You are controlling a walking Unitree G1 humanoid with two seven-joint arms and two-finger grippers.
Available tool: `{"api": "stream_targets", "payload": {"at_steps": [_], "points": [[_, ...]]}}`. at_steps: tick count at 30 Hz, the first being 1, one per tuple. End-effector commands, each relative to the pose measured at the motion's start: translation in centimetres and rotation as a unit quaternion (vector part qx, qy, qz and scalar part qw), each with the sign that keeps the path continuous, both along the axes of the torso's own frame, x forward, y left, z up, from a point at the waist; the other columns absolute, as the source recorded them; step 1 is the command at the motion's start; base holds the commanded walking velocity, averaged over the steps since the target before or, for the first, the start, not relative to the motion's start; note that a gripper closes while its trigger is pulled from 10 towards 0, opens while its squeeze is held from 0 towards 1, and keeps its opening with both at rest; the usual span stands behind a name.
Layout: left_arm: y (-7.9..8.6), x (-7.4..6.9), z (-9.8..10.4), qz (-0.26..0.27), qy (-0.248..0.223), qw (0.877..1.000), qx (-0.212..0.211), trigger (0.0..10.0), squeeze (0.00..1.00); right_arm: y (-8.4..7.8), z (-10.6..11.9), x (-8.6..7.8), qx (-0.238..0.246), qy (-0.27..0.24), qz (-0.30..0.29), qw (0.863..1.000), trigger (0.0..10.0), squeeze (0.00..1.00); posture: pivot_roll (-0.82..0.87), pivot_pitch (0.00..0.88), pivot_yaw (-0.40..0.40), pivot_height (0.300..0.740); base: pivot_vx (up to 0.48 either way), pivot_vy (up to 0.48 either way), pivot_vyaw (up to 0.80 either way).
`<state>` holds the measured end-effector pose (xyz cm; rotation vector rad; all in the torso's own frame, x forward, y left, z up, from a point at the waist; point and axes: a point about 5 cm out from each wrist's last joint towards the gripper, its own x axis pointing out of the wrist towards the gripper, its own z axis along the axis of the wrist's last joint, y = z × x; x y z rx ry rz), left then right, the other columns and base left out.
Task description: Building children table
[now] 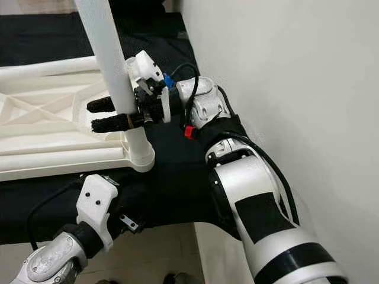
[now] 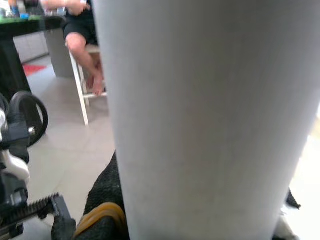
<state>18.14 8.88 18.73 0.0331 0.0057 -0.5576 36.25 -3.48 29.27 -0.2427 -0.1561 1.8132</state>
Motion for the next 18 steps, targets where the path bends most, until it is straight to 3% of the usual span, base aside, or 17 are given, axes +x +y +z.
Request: {"api": "stream_targets", "payload": {"at_steps": [1,14,17,18], "points": [[-0.1,-0.4,-0.1,-0.002,0.010,1.000,0.000,10.0,0.00,1.0,-3.2,-0.4,-0.017,0.079,0.016,0.997,10.0,0.00,0.19,0.251,-0.156,0.740,0.000,0.000,0.00],[-0.1,-0.8,0.2,0.005,0.012,1.000,-0.002,10.0,0.00,1.0,-3.6,-0.4,0.013,0.090,0.014,0.996,10.0,0.00,0.19,0.284,-0.155,0.740,0.000,0.000,0.00],[0.0,-0.8,0.3,0.007,0.011,1.000,-0.001,10.0,0.00,0.7,-3.9,-0.3,0.019,0.086,0.003,0.996,10.0,0.00,0.19,0.285,-0.153,0.740,0.000,0.000,0.00],[0.1,-0.7,0.3,0.010,0.010,1.000,0.001,10.0,0.00,0.5,-4.1,0.0,0.016,0.084,-0.028,0.996,10.0,0.00,0.19,0.285,-0.148,0.740,0.000,0.000,0.00]]}}
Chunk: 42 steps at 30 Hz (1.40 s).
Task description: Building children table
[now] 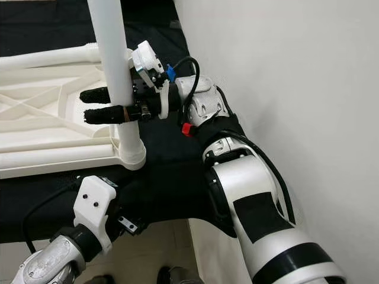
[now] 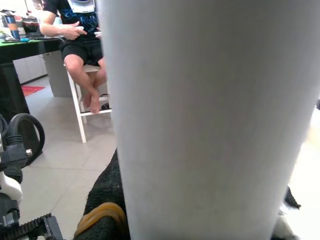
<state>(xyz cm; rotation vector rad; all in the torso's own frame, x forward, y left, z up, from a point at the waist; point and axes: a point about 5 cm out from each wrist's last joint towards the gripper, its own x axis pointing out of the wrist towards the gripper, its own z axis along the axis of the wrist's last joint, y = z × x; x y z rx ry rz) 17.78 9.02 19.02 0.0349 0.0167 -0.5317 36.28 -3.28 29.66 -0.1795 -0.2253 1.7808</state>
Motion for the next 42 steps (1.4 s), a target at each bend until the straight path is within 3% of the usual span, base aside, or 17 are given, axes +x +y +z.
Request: {"api": "stream_targets", "payload": {"at_steps": [1,12,19,20,22,24,25,27,28,31,32,33,34,36,37,38,42], "points": [[0.2,-0.2,0.1,0.001,0.004,1.000,0.001,10.0,0.00,0.1,-4.8,0.3,-0.031,0.081,-0.049,0.995,10.0,0.00,0.19,0.285,-0.148,0.740,0.000,0.000,0.00],[0.1,0.7,0.1,0.001,-0.005,1.000,0.001,10.0,0.00,-1.5,-5.3,2.6,-0.032,0.069,-0.273,0.959,10.0,0.00,0.16,0.250,-0.130,0.740,0.000,0.000,0.00],[0.3,1.1,0.0,0.001,-0.010,1.000,0.006,10.0,0.00,-3.5,-5.6,4.2,0.006,0.100,-0.430,0.897,10.0,0.00,0.15,0.228,-0.124,0.740,0.000,0.000,0.00],[0.3,1.2,-0.1,0.002,-0.010,1.000,0.006,10.0,0.00,-4.2,-5.9,4.7,0.006,0.111,-0.484,0.868,10.0,0.00,0.15,0.223,-0.124,0.740,0.000,0.000,0.00],[0.3,1.2,-0.1,0.002,-0.010,1.000,0.006,10.0,0.00,-4.2,-5.9,4.7,0.006,0.111,-0.484,0.868,10.0,0.00,0.15,0.223,-0.124,0.740,0.000,0.000,0.00],[0.2,1.3,-0.2,0.001,-0.010,1.000,0.006,10.0,0.00,-5.4,-6.1,5.4,0.029,0.125,-0.593,0.795,10.0,0.00,0.15,0.215,-0.124,0.740,0.000,0.000,0.00],[0.2,1.3,-0.2,0.001,-0.010,1.000,0.006,10.0,0.00,-5.4,-6.1,5.4,0.029,0.125,-0.593,0.795,10.0,0.00,0.15,0.215,-0.124,0.740,0.000,0.000,0.00],[0.2,1.4,-0.3,0.001,-0.009,1.000,0.006,10.0,0.00,-6.1,-6.2,5.8,0.057,0.154,-0.662,0.731,10.0,0.00,0.15,0.211,-0.127,0.740,0.000,0.000,0.00],[0.2,1.4,-0.3,0.001,-0.009,1.000,0.006,10.0,0.00,-6.1,-6.2,5.8,0.057,0.154,-0.662,0.731,10.0,0.00,0.15,0.211,-0.127,0.740,0.000,0.000,0.00],[0.2,1.5,-0.5,0.003,-0.007,1.000,0.006,10.0,0.00,-6.9,-6.2,6.0,0.092,0.170,-0.733,0.652,10.0,0.00,0.15,0.205,-0.125,0.740,0.000,0.000,0.00],[0.2,1.5,-0.5,0.003,-0.007,1.000,0.006,10.0,0.00,-6.9,-6.2,6.0,0.092,0.170,-0.733,0.652,10.0,0.00,0.15,0.205,-0.125,0.740,0.000,0.000,0.00],[0.2,1.5,-0.7,0.003,-0.006,1.000,0.007,10.0,0.00,-7.1,-6.2,5.9,0.110,0.172,-0.764,0.612,10.0,0.00,0.15,0.202,-0.122,0.740,0.000,0.000,0.00],[0.2,1.5,-0.7,0.003,-0.006,1.000,0.007,10.0,0.00,-7.1,-6.2,5.9,0.110,0.172,-0.764,0.612,10.0,0.00,0.15,0.202,-0.122,0.740,0.000,0.000,0.00],[0.3,1.5,-0.9,0.003,-0.003,1.000,0.007,10.0,0.00,-7.1,-6.4,5.6,0.138,0.171,-0.807,0.548,10.0,0.00,0.15,0.199,-0.122,0.740,0.000,0.000,0.00],[0.3,1.5,-0.9,0.003,-0.003,1.000,0.007,10.0,0.00,-7.1,-6.4,5.6,0.138,0.171,-0.807,0.548,10.0,0.00,0.15,0.199,-0.122,0.740,0.000,0.000,0.00],[0.2,1.5,-1.0,0.002,-0.002,1.000,0.007,10.0,0.00,-6.9,-6.8,5.2,0.141,0.167,-0.846,0.487,10.0,0.00,0.15,0.195,-0.123,0.740,0.000,0.000,0.00],[0.2,1.4,-1.1,0.002,-0.001,1.000,0.007,10.0,0.00,-6.7,-6.9,4.9,0.146,0.165,-0.863,0.456,10.0,0.00,0.15,0.194,-0.123,0.740,0.000,0.000,0.00]]}}
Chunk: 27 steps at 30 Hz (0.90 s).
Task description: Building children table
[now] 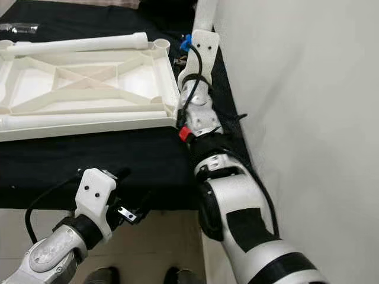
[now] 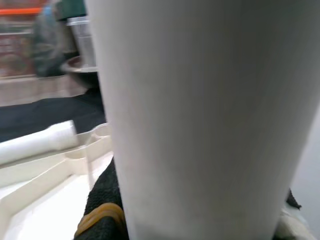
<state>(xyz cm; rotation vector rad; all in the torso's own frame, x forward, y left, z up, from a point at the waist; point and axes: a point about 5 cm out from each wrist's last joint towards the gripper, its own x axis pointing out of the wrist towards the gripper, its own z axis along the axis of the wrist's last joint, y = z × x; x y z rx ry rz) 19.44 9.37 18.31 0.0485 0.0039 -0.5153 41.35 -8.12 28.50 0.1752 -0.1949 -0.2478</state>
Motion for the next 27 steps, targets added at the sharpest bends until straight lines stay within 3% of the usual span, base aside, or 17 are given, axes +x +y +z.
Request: {"api": "stream_targets", "payload": {"at_steps": [1,7,13,14,22,23,24,27], "points": [[-0.1,-0.2,-0.5,-0.006,0.008,1.000,0.002,10.0,0.00,-1.5,-5.8,-0.5,0.042,0.116,-0.099,0.987,10.0,0.00,0.15,0.202,-0.119,0.740,0.000,0.000,0.00],[-0.2,0.1,-0.5,-0.005,0.009,1.000,-0.003,10.0,0.00,-0.5,-5.0,-1.2,0.086,0.121,-0.188,0.971,10.0,0.00,0.15,0.223,-0.113,0.740,0.000,0.000,0.00],[-0.5,0.0,-0.7,-0.012,0.009,1.000,-0.004,10.0,0.00,0.0,-4.3,-1.3,0.100,0.124,-0.201,0.967,10.0,0.00,0.15,0.220,-0.113,0.740,0.000,0.000,0.00],[-0.5,-0.1,-0.7,-0.014,0.009,1.000,-0.004,10.0,0.00,0.2,-4.2,-1.3,0.100,0.121,-0.188,0.970,10.0,1.00,0.15,0.214,-0.114,0.740,0.000,0.000,0.00],[-0.4,0.2,-0.9,-0.012,0.008,1.000,-0.004,10.0,0.00,0.2,-3.6,-1.1,0.058,0.088,-0.160,0.981,10.0,1.00,0.13,0.220,-0.108,0.740,0.000,0.000,0.00],[-0.4,0.2,-0.9,-0.011,0.008,1.000,-0.005,10.0,0.00,0.2,-3.5,-1.1,0.055,0.083,-0.159,0.982,10.0,0.82,0.13,0.220,-0.108,0.740,0.000,0.000,0.00],[-0.4,0.2,-1.0,-0.011,0.009,1.000,-0.005,10.0,0.00,0.3,-3.3,-1.0,0.046,0.072,-0.142,0.986,10.0,0.00,0.13,0.218,-0.106,0.740,0.000,0.000,0.00],[-0.4,0.2,-1.1,-0.013,0.010,1.000,-0.006,10.0,0.00,0.6,-3.2,-0.9,0.037,0.059,-0.102,0.992,10.0,0.00,0.13,0.214,-0.105,0.740,0.000,0.000,0.00]]}}
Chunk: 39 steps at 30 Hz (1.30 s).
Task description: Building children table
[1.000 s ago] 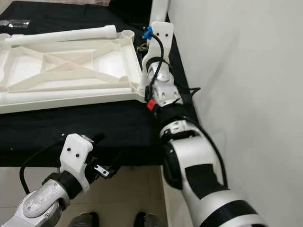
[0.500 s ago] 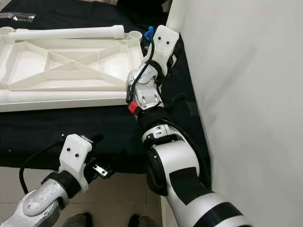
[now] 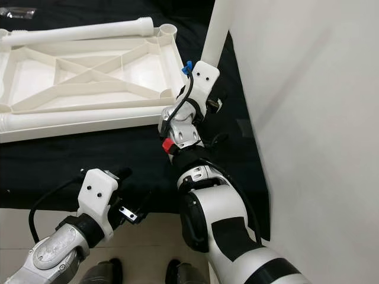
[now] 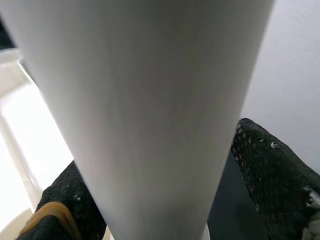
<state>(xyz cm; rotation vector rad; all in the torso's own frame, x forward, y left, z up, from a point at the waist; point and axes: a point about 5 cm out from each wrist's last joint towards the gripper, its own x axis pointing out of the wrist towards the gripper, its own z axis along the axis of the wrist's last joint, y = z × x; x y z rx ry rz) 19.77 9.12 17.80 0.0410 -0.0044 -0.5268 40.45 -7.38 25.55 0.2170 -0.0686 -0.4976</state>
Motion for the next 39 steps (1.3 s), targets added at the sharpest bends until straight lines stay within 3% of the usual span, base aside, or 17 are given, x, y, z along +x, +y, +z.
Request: {"api": "stream_targets", "payload": {"at_steps": [1,3,5,8,17,20,22,25,26,29,32,35,39], "points": [[-0.2,-0.1,-0.6,-0.007,0.012,1.000,-0.001,10.0,0.00,0.0,-0.2,0.0,-0.003,-0.014,0.032,0.999,10.0,0.00,0.13,0.214,-0.105,0.740,0.000,0.000,0.00],[-0.3,0.0,-0.5,-0.009,0.009,1.000,-0.001,10.0,0.00,0.5,-0.5,0.0,-0.015,-0.042,0.096,0.994,10.0,0.00,0.12,0.213,-0.105,0.740,0.000,0.000,0.00],[-0.3,0.0,-0.5,-0.009,0.009,1.000,-0.001,10.0,0.00,0.5,-0.5,0.0,-0.015,-0.042,0.096,0.994,10.0,0.00,0.12,0.213,-0.105,0.740,0.000,0.000,0.00],[-0.3,0.2,-0.5,-0.008,0.006,1.000,-0.001,10.0,0.00,1.2,-1.8,-0.3,-0.027,-0.053,0.181,0.982,10.0,0.00,0.11,0.212,-0.101,0.740,0.000,0.000,0.00],[-0.3,0.3,-0.5,-0.010,0.005,1.000,-0.001,10.0,0.00,1.6,-3.0,-0.4,-0.013,-0.046,0.247,0.968,10.0,0.00,0.12,0.214,-0.102,0.740,0.000,0.000,0.00],[-0.3,0.2,-0.4,-0.011,0.002,1.000,0.001,10.0,0.00,1.7,-3.2,-0.7,-0.018,-0.072,0.319,0.945,10.0,0.00,0.12,0.208,-0.104,0.740,0.000,0.000,0.00],[-0.3,0.2,-0.4,-0.011,0.002,1.000,0.001,10.0,0.00,1.7,-3.2,-0.7,-0.018,-0.072,0.319,0.945,10.0,0.00,0.12,0.208,-0.104,0.740,0.000,0.000,0.00],[-0.3,0.1,-0.5,-0.011,0.002,1.000,0.002,10.0,0.00,0.9,-3.5,-0.6,-0.032,-0.076,0.342,0.936,10.0,0.00,0.12,0.197,-0.106,0.740,0.000,0.000,0.00],[-0.4,0.1,-0.6,-0.013,0.001,1.000,0.002,10.0,0.00,-0.1,-3.8,-0.5,-0.050,-0.083,0.362,0.927,10.0,0.00,0.12,0.184,-0.109,0.740,0.000,0.000,0.00],[-0.5,0.0,-0.6,-0.014,0.001,1.000,0.001,10.0,0.00,-0.6,-3.9,-0.5,-0.063,-0.085,0.379,0.919,10.0,0.00,0.13,0.179,-0.108,0.740,0.000,0.000,0.00],[-0.5,-0.1,-0.6,-0.015,0.001,1.000,0.001,10.0,0.00,-0.9,-3.8,-0.5,-0.080,-0.092,0.399,0.909,10.0,0.00,0.13,0.175,-0.109,0.740,0.000,0.000,0.00],[-0.4,0.0,-0.6,-0.014,0.000,1.000,0.003,10.0,0.00,-0.8,-3.5,-0.5,-0.097,-0.101,0.441,0.886,10.0,0.00,0.13,0.174,-0.107,0.740,0.000,0.000,0.00],[-0.3,0.0,-0.6,-0.015,-0.001,1.000,0.004,10.0,0.00,-0.7,-3.2,-0.5,-0.106,-0.107,0.455,0.878,10.0,0.00,0.14,0.165,-0.108,0.740,0.000,0.000,0.00]]}}
